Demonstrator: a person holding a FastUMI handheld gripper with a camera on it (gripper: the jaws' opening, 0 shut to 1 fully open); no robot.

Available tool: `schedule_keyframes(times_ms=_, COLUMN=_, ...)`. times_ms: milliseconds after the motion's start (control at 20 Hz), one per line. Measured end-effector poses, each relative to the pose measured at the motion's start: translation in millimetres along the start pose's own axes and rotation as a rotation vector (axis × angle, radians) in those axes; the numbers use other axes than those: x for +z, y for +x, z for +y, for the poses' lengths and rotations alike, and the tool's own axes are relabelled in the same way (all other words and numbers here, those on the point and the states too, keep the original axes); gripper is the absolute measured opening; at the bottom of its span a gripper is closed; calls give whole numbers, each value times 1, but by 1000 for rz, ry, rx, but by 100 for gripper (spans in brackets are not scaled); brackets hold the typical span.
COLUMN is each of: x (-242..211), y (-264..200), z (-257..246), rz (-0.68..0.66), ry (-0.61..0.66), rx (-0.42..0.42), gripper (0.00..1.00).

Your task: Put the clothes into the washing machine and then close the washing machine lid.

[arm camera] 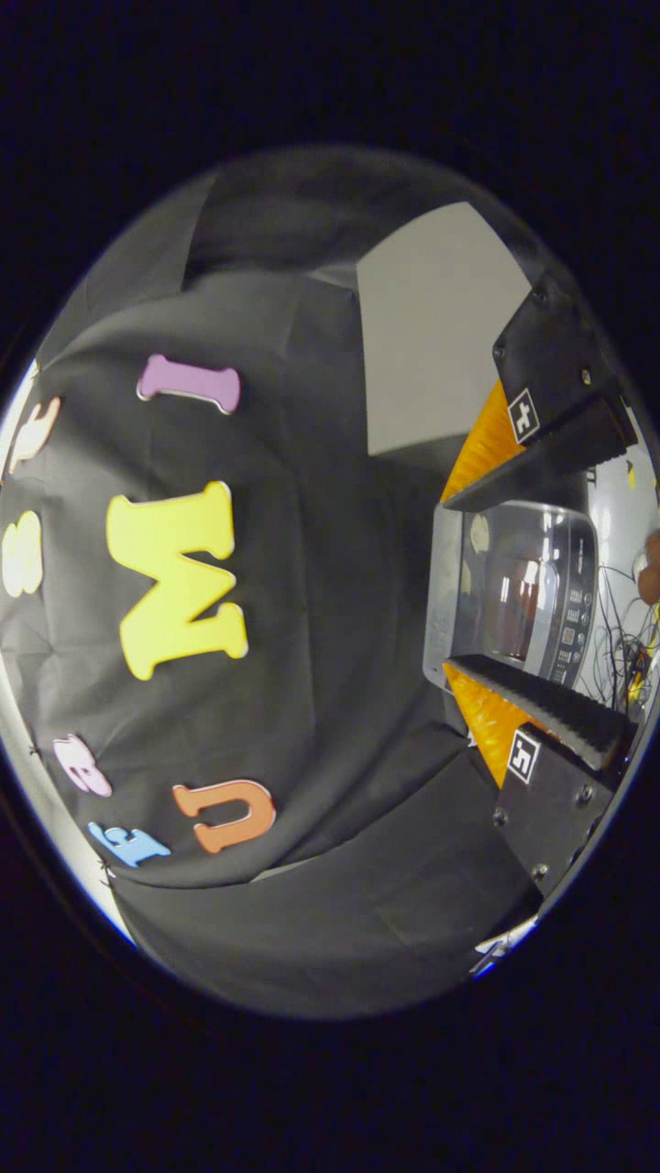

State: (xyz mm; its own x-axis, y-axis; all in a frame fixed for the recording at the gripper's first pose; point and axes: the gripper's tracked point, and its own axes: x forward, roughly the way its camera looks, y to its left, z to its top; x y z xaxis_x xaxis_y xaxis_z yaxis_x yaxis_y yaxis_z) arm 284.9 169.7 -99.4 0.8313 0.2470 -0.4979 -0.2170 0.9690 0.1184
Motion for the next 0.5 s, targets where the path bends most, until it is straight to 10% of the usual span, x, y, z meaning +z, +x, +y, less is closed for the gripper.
schedule_keyframes(times_ms=500, x=24, y=-181, z=-93, rz=-275, ry=16, rx=-57, gripper=98)
